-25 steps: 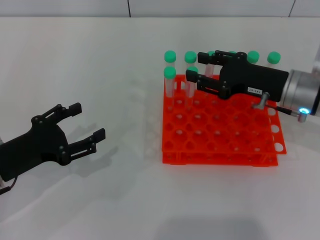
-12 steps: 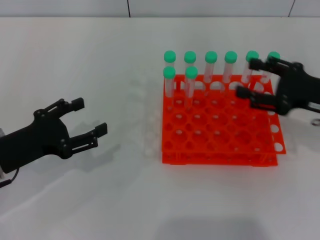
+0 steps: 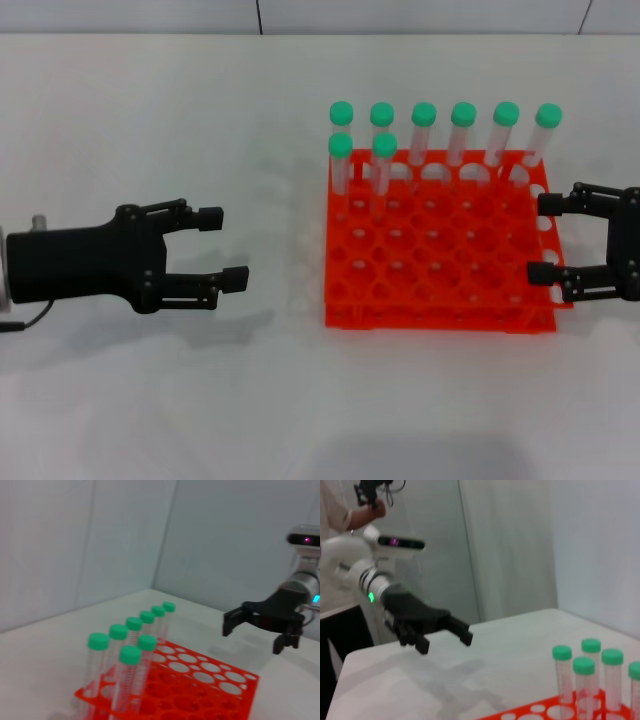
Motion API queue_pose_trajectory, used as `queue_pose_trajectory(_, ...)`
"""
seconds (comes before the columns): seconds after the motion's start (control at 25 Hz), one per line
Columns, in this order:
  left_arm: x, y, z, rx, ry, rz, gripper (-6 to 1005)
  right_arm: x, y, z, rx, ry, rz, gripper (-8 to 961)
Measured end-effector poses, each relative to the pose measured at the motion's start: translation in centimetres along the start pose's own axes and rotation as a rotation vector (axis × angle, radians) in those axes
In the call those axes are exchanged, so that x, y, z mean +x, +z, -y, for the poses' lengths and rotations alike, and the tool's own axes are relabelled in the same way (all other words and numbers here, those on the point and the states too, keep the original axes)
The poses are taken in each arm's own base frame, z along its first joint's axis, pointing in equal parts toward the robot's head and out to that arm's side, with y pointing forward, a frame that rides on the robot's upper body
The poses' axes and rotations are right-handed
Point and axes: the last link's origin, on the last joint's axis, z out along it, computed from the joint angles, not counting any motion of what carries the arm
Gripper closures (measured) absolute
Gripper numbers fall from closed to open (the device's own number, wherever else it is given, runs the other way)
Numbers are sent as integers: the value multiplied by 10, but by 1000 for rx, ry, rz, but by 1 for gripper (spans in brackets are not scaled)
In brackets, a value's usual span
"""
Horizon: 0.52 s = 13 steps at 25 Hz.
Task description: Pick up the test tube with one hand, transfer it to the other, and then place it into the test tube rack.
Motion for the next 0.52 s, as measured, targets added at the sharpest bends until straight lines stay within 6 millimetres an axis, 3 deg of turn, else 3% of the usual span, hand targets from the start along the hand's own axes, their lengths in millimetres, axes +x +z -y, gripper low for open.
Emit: queue_pose_trajectory(0.52,29,13,9,-128,30,129,129,2,-3,-4,-62,7,-58,68)
